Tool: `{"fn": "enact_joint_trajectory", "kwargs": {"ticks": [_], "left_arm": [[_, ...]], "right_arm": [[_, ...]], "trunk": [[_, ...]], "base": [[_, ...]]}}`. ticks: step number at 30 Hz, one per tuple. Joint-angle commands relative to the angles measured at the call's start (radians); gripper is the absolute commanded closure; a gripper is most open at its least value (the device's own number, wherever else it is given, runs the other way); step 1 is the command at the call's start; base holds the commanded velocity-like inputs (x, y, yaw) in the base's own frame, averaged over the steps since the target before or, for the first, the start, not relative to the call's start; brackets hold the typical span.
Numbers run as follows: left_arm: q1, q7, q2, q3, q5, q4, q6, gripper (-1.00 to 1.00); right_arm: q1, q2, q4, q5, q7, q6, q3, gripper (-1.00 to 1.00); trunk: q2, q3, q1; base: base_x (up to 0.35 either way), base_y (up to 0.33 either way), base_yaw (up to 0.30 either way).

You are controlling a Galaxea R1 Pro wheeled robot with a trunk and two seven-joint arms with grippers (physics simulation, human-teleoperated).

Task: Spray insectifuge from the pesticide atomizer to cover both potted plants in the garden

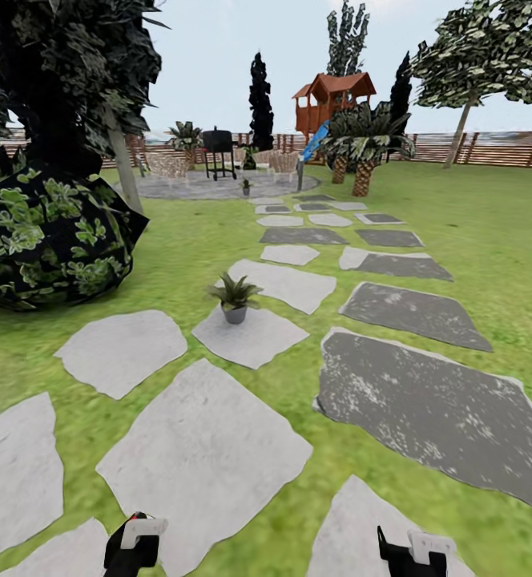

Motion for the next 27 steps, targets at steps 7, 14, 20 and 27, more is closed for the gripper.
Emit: {"fn": "enact_joint_trajectory", "kwargs": {"ticks": [7,14,20,27], "left_arm": [[-0.001,0.003,-0.001,0.005,-0.011,0.001,-0.004,1.0],[-0.001,0.002,-0.001,0.005,-0.011,0.001,-0.004,1.0],[-0.001,0.002,-0.001,0.005,-0.011,0.001,-0.004,1.0],[-0.001,0.002,-0.001,0.005,-0.011,0.001,-0.004,1.0]], "right_arm": [[-0.001,-0.002,0.0,0.013,-0.001,-0.003,-0.003,-1.0],[-0.001,-0.001,0.0,0.014,-0.001,-0.002,-0.003,-1.0],[-0.001,0.0,0.002,0.013,-0.002,-0.002,-0.003,-1.0],[-0.001,0.001,0.002,0.012,-0.002,-0.002,-0.003,-1.0]], "trunk": [[0.0,-0.001,0.0],[0.0,-0.001,0.0],[0.0,-0.001,0.0],[0.0,-0.001,0.0]], "base": [[0.302,0.157,-0.003],[0.283,0.21,0.0],[0.281,0.216,0.0],[0.28,0.217,0.0]]}}
